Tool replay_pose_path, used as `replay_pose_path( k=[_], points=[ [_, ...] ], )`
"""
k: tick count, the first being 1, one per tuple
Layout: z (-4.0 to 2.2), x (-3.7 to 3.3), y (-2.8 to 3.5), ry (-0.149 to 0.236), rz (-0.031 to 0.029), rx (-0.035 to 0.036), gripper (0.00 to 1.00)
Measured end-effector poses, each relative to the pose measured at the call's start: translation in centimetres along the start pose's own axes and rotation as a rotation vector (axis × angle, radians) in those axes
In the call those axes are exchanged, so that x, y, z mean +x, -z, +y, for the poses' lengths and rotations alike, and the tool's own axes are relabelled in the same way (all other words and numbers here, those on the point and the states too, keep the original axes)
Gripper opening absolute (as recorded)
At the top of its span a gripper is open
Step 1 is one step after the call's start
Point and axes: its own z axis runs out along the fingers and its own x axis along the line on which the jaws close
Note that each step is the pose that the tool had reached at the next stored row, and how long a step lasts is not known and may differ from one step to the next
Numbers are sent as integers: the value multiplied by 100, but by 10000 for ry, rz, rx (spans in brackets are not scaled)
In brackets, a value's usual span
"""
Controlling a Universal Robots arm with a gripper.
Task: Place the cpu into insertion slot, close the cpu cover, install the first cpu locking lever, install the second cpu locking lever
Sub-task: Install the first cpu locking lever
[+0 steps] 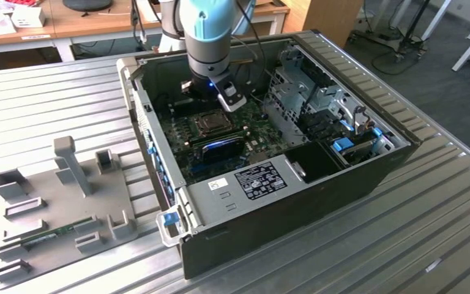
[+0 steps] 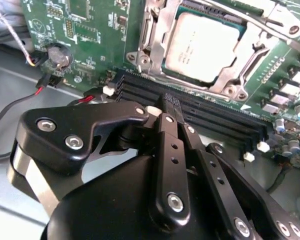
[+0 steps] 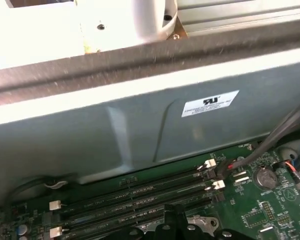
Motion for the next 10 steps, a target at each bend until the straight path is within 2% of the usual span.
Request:
replay_pose_path(
  k=[2, 3, 4, 5, 7, 8, 10],
  points=[
    [8, -2, 17, 6, -4, 20, 10],
    [11, -3, 21, 13, -15, 55, 10],
    [12, -3, 25, 32, -36, 140, 10],
    [12, -3, 27, 55, -59, 258, 10],
    [14, -2, 26, 115, -114, 561, 10],
    [15, -2, 26, 123, -122, 601, 10],
    [15, -3, 25, 128, -127, 615, 10]
  ],
)
